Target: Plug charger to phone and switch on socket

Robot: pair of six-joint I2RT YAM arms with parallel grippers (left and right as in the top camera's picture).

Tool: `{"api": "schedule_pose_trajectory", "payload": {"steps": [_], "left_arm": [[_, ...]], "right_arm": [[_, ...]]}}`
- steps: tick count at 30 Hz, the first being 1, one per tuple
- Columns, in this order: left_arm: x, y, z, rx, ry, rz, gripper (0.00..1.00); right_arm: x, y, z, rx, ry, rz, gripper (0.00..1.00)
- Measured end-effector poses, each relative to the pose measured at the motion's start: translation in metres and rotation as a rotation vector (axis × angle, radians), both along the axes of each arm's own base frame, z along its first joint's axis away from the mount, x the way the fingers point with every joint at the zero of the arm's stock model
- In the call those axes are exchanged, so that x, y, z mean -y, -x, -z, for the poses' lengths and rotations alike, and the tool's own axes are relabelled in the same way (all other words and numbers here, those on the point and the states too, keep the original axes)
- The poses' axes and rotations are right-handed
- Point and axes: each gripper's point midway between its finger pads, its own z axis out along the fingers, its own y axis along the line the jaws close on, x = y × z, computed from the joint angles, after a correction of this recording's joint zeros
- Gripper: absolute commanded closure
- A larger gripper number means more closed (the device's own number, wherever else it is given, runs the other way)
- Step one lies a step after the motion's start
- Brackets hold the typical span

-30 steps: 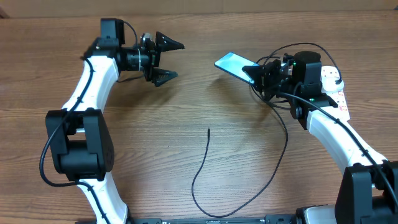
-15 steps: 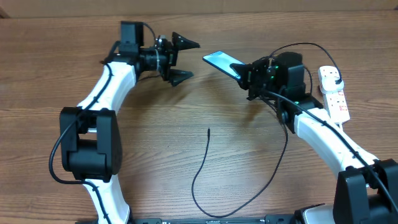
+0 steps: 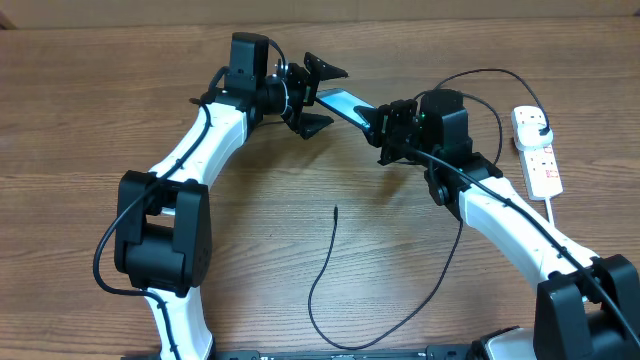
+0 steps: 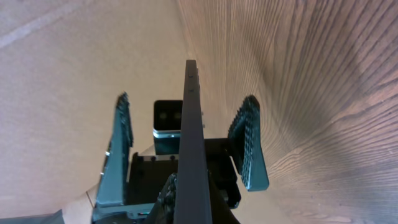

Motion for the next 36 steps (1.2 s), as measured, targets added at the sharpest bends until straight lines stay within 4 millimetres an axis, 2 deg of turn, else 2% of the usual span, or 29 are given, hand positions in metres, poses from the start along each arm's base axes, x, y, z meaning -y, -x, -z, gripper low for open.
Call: {"api": "schedule_pose_trajectory", "payload": {"steps": [7,15,24,36], "left_arm": [[0.007,0.000,0.002,-0.005,-0.012,-0.012,0.00],[0.014,0.002,0.004,-0.015,-0.024,-0.021,0.01],[0.013,0.002,0.006,-0.098,-0.007,-0.070,0.00],[0.013,0.002,0.006,-0.117,-0.001,-0.080,0.00]], "right_arm": [[-0.007,0.003,0.001,-0.008,-0.003,-0.001,0.96],[-0.005,0.001,0.001,-0.026,-0.016,0.031,0.96],[-0.001,-0.002,0.002,-0.035,-0.019,0.064,0.96],[-0.005,-0.003,-0.004,0.021,0.003,0.042,0.96]]}}
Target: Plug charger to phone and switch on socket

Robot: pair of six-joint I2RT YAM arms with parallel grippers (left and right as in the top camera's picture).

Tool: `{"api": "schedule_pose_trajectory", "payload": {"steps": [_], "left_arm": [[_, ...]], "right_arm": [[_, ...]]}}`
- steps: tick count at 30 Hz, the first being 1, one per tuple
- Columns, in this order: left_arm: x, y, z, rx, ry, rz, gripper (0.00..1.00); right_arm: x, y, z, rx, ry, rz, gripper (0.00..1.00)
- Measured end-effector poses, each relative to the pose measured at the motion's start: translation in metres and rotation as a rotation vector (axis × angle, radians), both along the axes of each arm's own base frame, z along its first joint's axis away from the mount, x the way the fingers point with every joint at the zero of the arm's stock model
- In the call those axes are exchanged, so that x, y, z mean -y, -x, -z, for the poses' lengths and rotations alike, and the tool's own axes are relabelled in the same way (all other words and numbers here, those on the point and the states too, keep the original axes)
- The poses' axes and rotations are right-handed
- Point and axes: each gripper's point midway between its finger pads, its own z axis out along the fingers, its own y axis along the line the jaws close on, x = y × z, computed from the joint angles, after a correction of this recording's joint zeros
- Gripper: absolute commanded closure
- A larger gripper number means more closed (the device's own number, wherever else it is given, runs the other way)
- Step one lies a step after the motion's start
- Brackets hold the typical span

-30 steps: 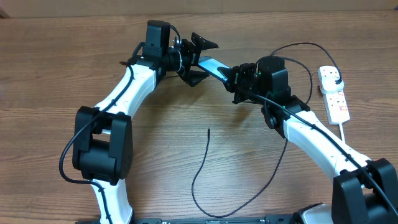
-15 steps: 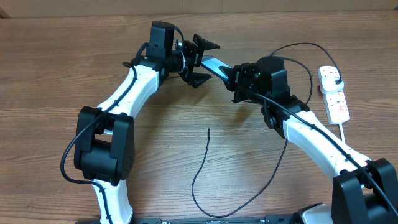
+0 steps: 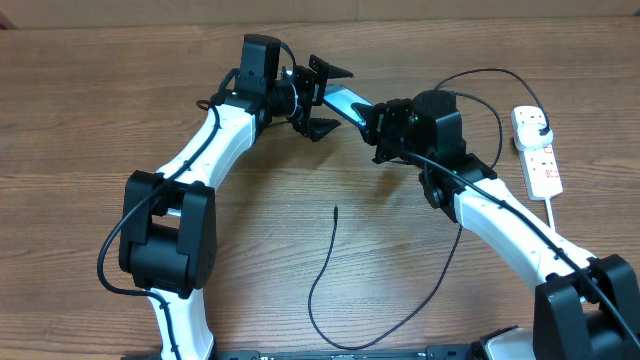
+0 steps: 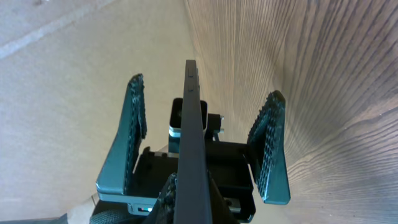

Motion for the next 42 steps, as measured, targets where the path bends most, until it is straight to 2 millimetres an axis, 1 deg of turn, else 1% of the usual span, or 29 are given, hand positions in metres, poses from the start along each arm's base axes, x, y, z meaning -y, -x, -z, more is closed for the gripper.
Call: {"api": "schedule_pose_trajectory", "payload": {"steps": [9,12,17,19,24,26,27,29,30,31,36,42], "left_arm": [[0.0001,0.0001,0.0000,0.004,-0.002,0.002,0.00],[0.0002,0.0001,0.0000,0.004,-0.001,0.003,0.02],[0.0002,0.0001,0.0000,0.006,-0.002,0.004,0.10],[0.0002,0.0001,0.0000,0.006,-0.002,0.004,0.11],[0.0002,0.0001,0.0000,0.007,-0.002,0.004,0.20],[0.0001,0.0001,0.0000,0.007,-0.003,0.004,0.21],[0.0002,0.0001,0.0000,0.007,-0.002,0.004,0.24],[0.0002,0.0001,0.0000,0.006,-0.002,0.004,0.33],[0.0002,0.0001,0.0000,0.007,-0.002,0.004,0.39],[0.0001,0.0001,0.0000,0.007,-0.003,0.004,0.42],[0.0002,0.0001,0.0000,0.010,-0.003,0.006,0.51],[0.0002,0.0001,0.0000,0.014,-0.005,0.008,0.58]], "right_arm": [[-0.0051,0.0029,0.0003,0.003,0.006,-0.015,0.96],[-0.0050,0.0032,0.0009,0.001,0.007,-0.015,0.96],[-0.0051,0.0036,0.0016,-0.002,0.008,-0.016,0.96],[-0.0051,0.0037,0.0018,-0.003,0.008,-0.016,0.96],[-0.0063,0.0043,0.0019,-0.003,0.009,-0.018,0.96],[-0.0063,0.0042,0.0019,-0.003,0.009,-0.017,0.96],[-0.0062,0.0042,0.0020,-0.003,0.010,-0.017,0.96],[-0.0063,0.0042,0.0019,-0.002,0.010,-0.017,0.96],[-0.0063,0.0042,0.0020,-0.003,0.010,-0.016,0.96],[-0.0063,0.0042,0.0020,-0.002,0.010,-0.017,0.96],[-0.0060,0.0056,0.0047,-0.015,0.014,-0.018,0.96],[-0.0056,0.0068,0.0074,-0.027,0.019,-0.018,0.96]]}}
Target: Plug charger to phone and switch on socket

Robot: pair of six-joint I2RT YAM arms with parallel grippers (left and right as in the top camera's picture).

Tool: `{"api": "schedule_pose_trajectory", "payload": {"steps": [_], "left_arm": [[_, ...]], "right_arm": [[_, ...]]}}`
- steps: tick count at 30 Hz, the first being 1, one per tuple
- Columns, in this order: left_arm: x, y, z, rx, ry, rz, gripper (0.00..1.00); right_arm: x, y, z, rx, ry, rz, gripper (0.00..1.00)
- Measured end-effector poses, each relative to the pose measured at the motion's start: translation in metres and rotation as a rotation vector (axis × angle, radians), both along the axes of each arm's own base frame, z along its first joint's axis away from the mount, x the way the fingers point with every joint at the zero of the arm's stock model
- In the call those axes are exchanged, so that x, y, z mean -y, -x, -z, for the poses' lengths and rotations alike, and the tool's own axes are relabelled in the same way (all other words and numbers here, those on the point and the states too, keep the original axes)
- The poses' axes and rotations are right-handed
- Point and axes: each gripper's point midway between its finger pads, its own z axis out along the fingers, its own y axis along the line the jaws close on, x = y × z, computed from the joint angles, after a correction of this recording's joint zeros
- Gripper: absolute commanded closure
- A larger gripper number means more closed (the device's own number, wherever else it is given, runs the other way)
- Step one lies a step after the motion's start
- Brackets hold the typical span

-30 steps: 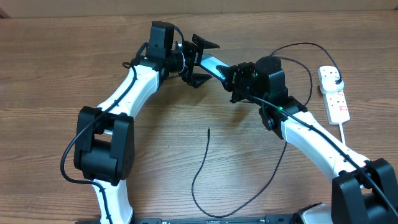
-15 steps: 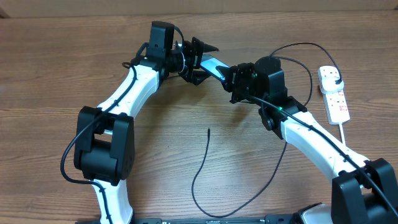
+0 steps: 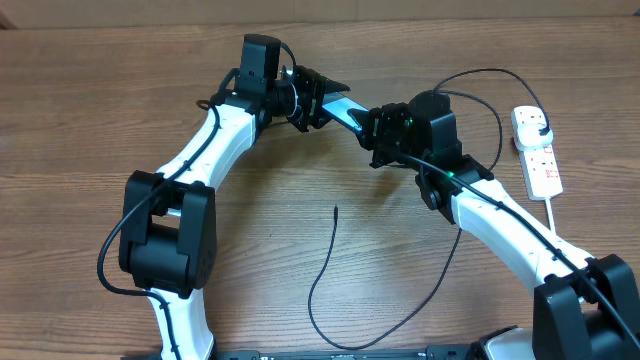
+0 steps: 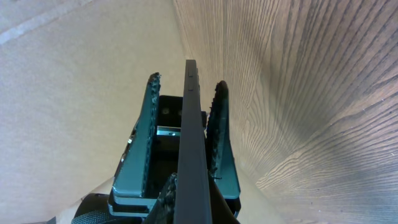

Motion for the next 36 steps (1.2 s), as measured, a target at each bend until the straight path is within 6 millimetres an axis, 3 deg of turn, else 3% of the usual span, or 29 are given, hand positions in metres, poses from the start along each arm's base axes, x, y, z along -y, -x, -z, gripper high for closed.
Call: {"api": "schedule_pose_trajectory", "payload": {"steps": [15,22,36], "left_arm": [[-0.0001,0.0001,0.0003,0.033,-0.013,0.019,0.76],[-0.0001,0.0002,0.0004,0.045,-0.017,0.026,0.76],[0.0000,-0.0009,-0.0007,0.045,-0.013,0.021,0.96]], "right_arm": [[-0.0007,0.0004,-0.0001,0.000,0.000,-0.002,0.96],[-0.0028,0.0004,-0.0017,0.008,-0.002,-0.004,0.96],[-0.0036,-0.0023,-0.0048,-0.006,-0.036,0.035,0.96]]}}
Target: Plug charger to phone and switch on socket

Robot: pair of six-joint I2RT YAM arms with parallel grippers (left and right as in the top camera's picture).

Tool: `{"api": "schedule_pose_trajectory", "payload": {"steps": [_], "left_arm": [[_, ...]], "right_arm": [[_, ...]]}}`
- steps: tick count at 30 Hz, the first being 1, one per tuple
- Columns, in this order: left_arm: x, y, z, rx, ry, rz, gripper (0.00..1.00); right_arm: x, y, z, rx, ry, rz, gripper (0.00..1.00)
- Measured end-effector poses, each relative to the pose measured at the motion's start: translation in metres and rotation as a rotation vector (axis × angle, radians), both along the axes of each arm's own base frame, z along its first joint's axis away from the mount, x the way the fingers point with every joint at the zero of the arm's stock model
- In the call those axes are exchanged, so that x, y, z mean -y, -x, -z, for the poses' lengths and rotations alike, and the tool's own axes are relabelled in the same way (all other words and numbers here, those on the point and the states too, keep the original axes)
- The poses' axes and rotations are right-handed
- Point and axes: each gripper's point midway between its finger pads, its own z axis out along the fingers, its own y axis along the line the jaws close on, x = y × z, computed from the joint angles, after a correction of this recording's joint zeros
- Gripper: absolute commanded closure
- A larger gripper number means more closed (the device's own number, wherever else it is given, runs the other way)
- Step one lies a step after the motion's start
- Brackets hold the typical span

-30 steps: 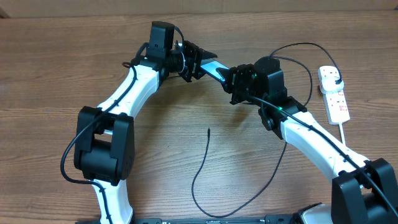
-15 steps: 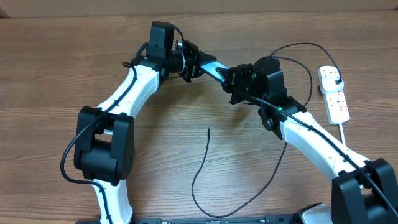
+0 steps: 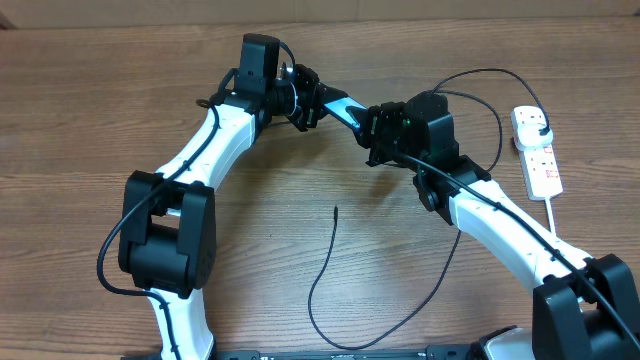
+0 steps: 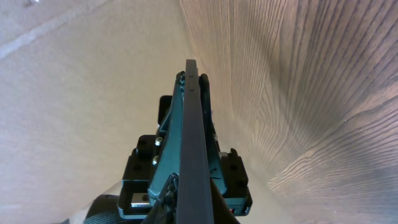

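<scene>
The phone (image 3: 343, 108) is held off the table between the two arms, its blue face showing. My right gripper (image 3: 366, 124) is shut on its near end. In the right wrist view the phone (image 4: 191, 112) runs edge-on away from my right gripper (image 4: 189, 198). My left gripper (image 3: 318, 103) is shut on the far end, its teal fingers (image 4: 176, 134) pressed against both faces. The free tip of the black charger cable (image 3: 335, 209) lies on the table in front. The white socket strip (image 3: 541, 160) lies at the right with a plug (image 3: 535, 122) in it.
The cable (image 3: 318, 285) loops across the near middle of the wooden table (image 3: 80, 120) and rises behind my right arm to the strip. A pale wall band runs along the table's far edge. Both white arm links lie low over the table.
My left gripper's jaws stood narrowly apart on either side of the phone's far end; now they are shut on it. My right gripper has kept its hold, and the cable has not moved.
First my right gripper held the phone up, with my left gripper wide open just short of its far end. Then the open left jaws straddled that end. Later they had narrowed round it, and now they grip it, so both grippers hold the phone.
</scene>
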Motion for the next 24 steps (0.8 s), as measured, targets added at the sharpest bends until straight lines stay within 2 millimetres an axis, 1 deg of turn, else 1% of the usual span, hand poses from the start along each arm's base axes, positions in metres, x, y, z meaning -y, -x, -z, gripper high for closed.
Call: {"api": "schedule_pose_trajectory", "payload": {"steps": [15,16,18,22,23,24], "left_arm": [[0.0000,-0.0002,-0.0001,-0.006,0.002,-0.004,0.96],[0.0000,-0.0002,-0.0001,-0.006,0.002,-0.004,0.96],[-0.0001,-0.0002,0.0001,-0.006,0.002,-0.005,0.96],[-0.0001,0.0012,0.0018,-0.014,-0.003,-0.004,0.96],[0.0002,0.0013,0.0021,-0.011,-0.006,-0.003,0.96],[0.0002,0.0015,0.0025,-0.006,-0.010,0.000,0.96]], "right_arm": [[0.0000,-0.0001,-0.0002,-0.002,-0.003,0.002,0.96],[-0.0001,-0.0001,-0.0003,-0.001,-0.003,0.002,0.95],[0.0000,-0.0002,-0.0003,0.002,0.000,0.000,0.89],[-0.0008,-0.0001,-0.0007,0.027,0.024,-0.017,0.72],[-0.0015,0.0000,-0.0015,0.036,0.029,-0.022,0.68],[-0.0019,0.0000,-0.0018,0.043,0.034,-0.027,0.67]]}}
